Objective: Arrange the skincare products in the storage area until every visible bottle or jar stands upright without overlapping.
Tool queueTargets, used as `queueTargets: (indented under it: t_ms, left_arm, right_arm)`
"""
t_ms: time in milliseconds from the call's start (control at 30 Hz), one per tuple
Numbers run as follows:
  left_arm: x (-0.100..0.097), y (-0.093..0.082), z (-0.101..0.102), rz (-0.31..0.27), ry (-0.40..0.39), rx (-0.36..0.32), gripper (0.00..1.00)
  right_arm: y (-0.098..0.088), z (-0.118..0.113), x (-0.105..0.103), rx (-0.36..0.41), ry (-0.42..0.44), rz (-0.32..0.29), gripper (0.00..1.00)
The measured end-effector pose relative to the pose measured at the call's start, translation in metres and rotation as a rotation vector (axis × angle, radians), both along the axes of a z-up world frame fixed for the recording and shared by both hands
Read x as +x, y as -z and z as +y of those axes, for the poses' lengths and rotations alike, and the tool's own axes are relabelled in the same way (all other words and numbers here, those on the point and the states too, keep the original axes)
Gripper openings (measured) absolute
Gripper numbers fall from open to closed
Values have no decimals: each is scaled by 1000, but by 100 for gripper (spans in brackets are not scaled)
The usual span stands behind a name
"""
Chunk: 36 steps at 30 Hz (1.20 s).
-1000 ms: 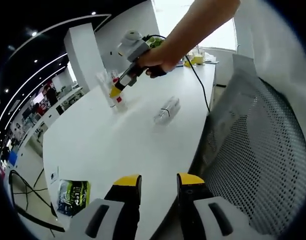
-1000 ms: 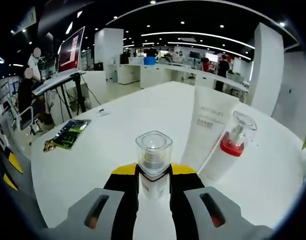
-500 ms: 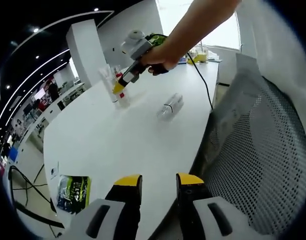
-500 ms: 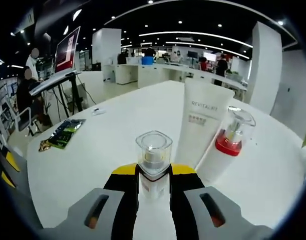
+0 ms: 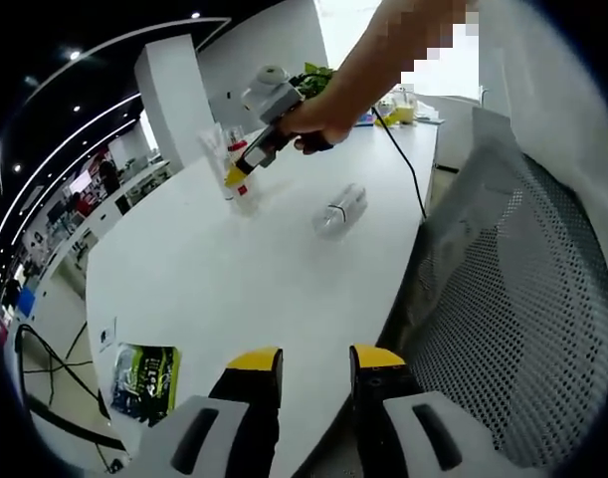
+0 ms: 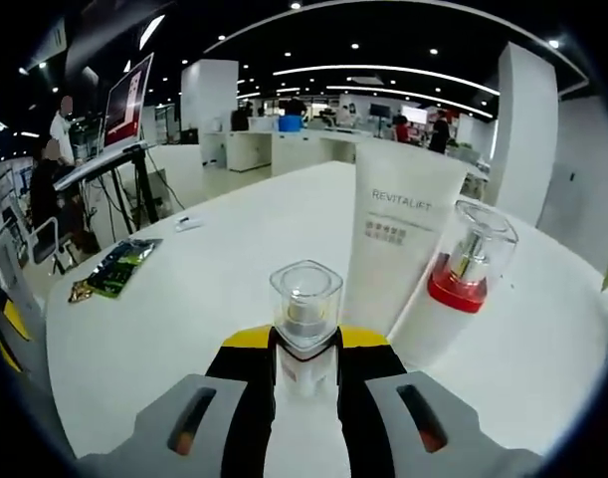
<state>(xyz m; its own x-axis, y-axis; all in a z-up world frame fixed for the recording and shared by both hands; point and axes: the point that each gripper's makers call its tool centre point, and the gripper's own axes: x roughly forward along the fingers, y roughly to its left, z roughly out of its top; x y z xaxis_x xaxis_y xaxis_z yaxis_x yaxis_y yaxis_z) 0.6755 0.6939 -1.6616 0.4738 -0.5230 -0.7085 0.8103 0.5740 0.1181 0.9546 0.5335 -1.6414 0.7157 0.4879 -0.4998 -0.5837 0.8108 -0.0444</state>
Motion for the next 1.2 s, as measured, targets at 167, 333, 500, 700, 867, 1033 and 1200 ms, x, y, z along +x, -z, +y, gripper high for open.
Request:
queueTargets:
  t_ms: [167, 333, 500, 700, 867, 1033, 1200]
  left_arm:
    - [0, 1, 1, 3, -5, 1, 27]
    - [0, 1, 1, 8, -3, 2, 27]
    - [0, 2, 1, 9, -4, 3, 27]
    - [0, 3, 2, 14, -9, 8, 27]
    - [1, 4, 3, 13, -9, 13, 27]
    - [0, 4, 3, 12, -4, 18, 26]
    - [1, 3, 3, 5, -6, 17, 26]
  right_arm:
    - [4, -3, 1, 5, 7, 9, 20]
    - [7, -4, 1, 24, 8, 8, 20]
    - [6, -5, 2, 23, 3, -6, 21]
    - [5, -3, 3, 13, -35, -18, 21]
    - [6, -5, 3, 30, -23, 0, 21]
    - [8, -6, 3, 23, -4, 31, 22]
    - [14, -8, 1, 13, 41, 50, 30]
